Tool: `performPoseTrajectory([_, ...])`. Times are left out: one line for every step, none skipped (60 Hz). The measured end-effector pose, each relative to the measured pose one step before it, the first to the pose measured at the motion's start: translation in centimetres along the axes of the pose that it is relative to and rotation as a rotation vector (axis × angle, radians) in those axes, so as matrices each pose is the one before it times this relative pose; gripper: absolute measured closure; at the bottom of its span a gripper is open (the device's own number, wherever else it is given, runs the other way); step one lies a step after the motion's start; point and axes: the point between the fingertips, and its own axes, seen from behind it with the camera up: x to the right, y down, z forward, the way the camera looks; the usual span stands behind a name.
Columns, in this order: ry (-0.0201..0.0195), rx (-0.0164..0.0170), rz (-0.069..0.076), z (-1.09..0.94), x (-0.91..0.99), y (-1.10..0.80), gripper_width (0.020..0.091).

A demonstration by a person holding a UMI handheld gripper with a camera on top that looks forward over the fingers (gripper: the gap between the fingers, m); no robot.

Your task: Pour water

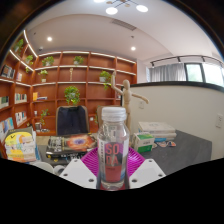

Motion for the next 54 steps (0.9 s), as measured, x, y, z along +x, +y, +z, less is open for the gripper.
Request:
performPoseTrajectory([-0.00135,-0.00116,-0.0005,0.152,-0.049,0.237,0.0753])
performPoseTrajectory([-0.00138,-0.00115,-0.0008,0.159,-0.014,0.253,0.0753])
performPoseTrajectory([-0.00099,-0.00102,-0.0014,0.292,-0.208,0.386,0.0753])
performPoseTrajectory([-0.00305,-0.00345,-0.0027,0.119,-0.002,0.325,0.0752])
performPoseTrajectory([-0.00439,-0.00336,-0.0027,0.242,-0.031,0.340,0.0752])
performPoseTrajectory([-0.00489,-0.00456,-0.0013,0.135,-0.048,0.320,0.0752])
performPoseTrajectory([-0.00625,-0.00395,-0.0001,0.108,-0.092,0.329,0.0752])
performPoseTrajectory([-0.00807,-0.00196,0.0003,0.090,-0.118,0.300,0.0752])
performPoseTrajectory([-0.00892,-0.00088,0.0022,0.084,-0.151,0.270,0.0753])
performPoseTrajectory([-0.00744,-0.00204,0.0059,0.091,-0.135,0.310,0.0752])
performPoseTrajectory([-0.00214,-0.00195,0.0094,0.043,-0.229,0.419,0.0748])
performPoseTrajectory([0.00193,0.02713,0.0103,-0.112,0.054,-0.459,0.0752])
performPoseTrajectory([0.00273,0.00704,0.0083,-0.081,0.149,-0.024,0.0753])
performPoseTrajectory([-0.00348,-0.00125,0.0114,-0.022,-0.219,0.245,0.0748])
performPoseTrajectory([-0.00252,0.01046,0.0062,-0.104,0.035,-0.190,0.0743])
performPoseTrajectory([0.00137,0.00207,0.0018,-0.090,0.139,0.010,0.0739])
performPoseTrajectory([-0.00205,0.00241,0.0043,-0.051,0.033,-0.011,0.0723])
performPoseTrajectory([-0.00332,0.00377,0.0043,-0.032,-0.016,-0.056,0.0723])
performPoseTrajectory([-0.00046,0.00215,0.0008,-0.034,0.056,-0.005,0.0712])
performPoseTrajectory([-0.00004,0.00406,-0.0003,-0.156,0.049,-0.038,0.0702])
performPoseTrajectory([-0.00136,0.00299,-0.0005,0.060,-0.038,0.021,0.0697])
performPoseTrajectory([-0.00182,0.00199,-0.0010,0.047,-0.030,0.025,0.0677])
performPoseTrajectory([-0.00080,0.00269,-0.0025,0.048,-0.031,-0.023,0.0674])
performPoseTrajectory([0.00005,0.00042,-0.0031,0.036,0.002,0.009,0.0658])
performPoseTrajectory([-0.00098,0.00013,-0.0036,0.028,-0.063,-0.003,0.0643])
performPoseTrajectory([-0.00087,-0.00076,-0.0046,0.056,-0.058,0.016,0.0643])
performPoseTrajectory([-0.00056,-0.00194,-0.0046,0.015,-0.067,0.036,0.0629])
performPoseTrajectory([-0.00137,-0.00245,-0.0046,0.019,-0.073,0.031,0.0617])
performPoseTrajectory([-0.00282,-0.00902,-0.0022,-0.006,-0.128,0.194,0.0610])
performPoseTrajectory([-0.00561,-0.01070,-0.0013,0.001,-0.206,0.258,0.0592])
performPoseTrajectory([-0.00468,-0.01316,-0.0019,-0.039,-0.140,0.284,0.0552])
performPoseTrajectory([-0.00432,-0.01337,-0.0028,-0.076,-0.106,0.284,0.0485])
performPoseTrajectory([-0.00374,-0.01220,-0.0036,-0.133,-0.071,0.259,0.0419])
performPoseTrajectory([-0.00262,-0.00951,-0.0029,-0.217,0.042,0.281,0.0365])
performPoseTrajectory([-0.00348,-0.00962,-0.0027,-0.211,-0.074,0.240,0.0330])
performPoseTrajectory([-0.00398,-0.00823,-0.0013,-0.234,-0.101,0.211,0.0312])
performPoseTrajectory([-0.00544,-0.00536,-0.0010,-0.255,-0.150,0.186,0.0301])
performPoseTrajectory([-0.00827,-0.00231,-0.0009,-0.320,-0.196,0.136,0.0286])
performPoseTrajectory([-0.00918,-0.00081,0.0002,-0.364,-0.199,0.089,0.0265])
performPoseTrajectory([-0.00724,-0.00137,0.0024,-0.391,-0.180,0.137,0.0242])
performPoseTrajectory([-0.00606,-0.00494,0.0040,-0.155,-0.206,0.196,0.0220])
performPoseTrajectory([-0.00654,-0.00316,0.0028,-0.694,-0.261,0.162,0.0214])
performPoseTrajectory([-0.00764,-0.00344,0.0023,-0.537,-0.193,0.160,0.0210])
performPoseTrajectory([-0.00539,-0.00301,0.0007,-0.562,-0.122,0.149,0.0210])
performPoseTrajectory([-0.00546,-0.00240,-0.0020,-0.583,-0.128,0.125,0.0209])
performPoseTrajectory([-0.00666,-0.00302,-0.0037,-0.648,-0.168,0.135,0.0208])
performPoseTrajectory([-0.00751,-0.00350,-0.0048,-0.692,-0.142,0.114,0.0209])
performPoseTrajectory([-0.00593,-0.00289,-0.0043,-0.758,-0.108,0.088,0.0211])
performPoseTrajectory([-0.00476,-0.00197,-0.0041,-0.774,-0.078,0.046,0.0213])
performPoseTrajectory([-0.00469,-0.00200,-0.0032,-0.522,-0.004,0.022,0.0218])
performPoseTrajectory([-0.00216,-0.00089,-0.0060,-0.953,-0.121,0.079,0.0218])
performPoseTrajectory([-0.00586,-0.00190,-0.0054,-0.849,-0.049,-0.020,0.0219])
performPoseTrajectory([-0.00654,-0.00031,-0.0054,-0.882,-0.046,-0.068,0.0216])
performPoseTrajectory([-0.00530,0.00247,-0.0047,-0.872,0.007,-0.140,0.0219])
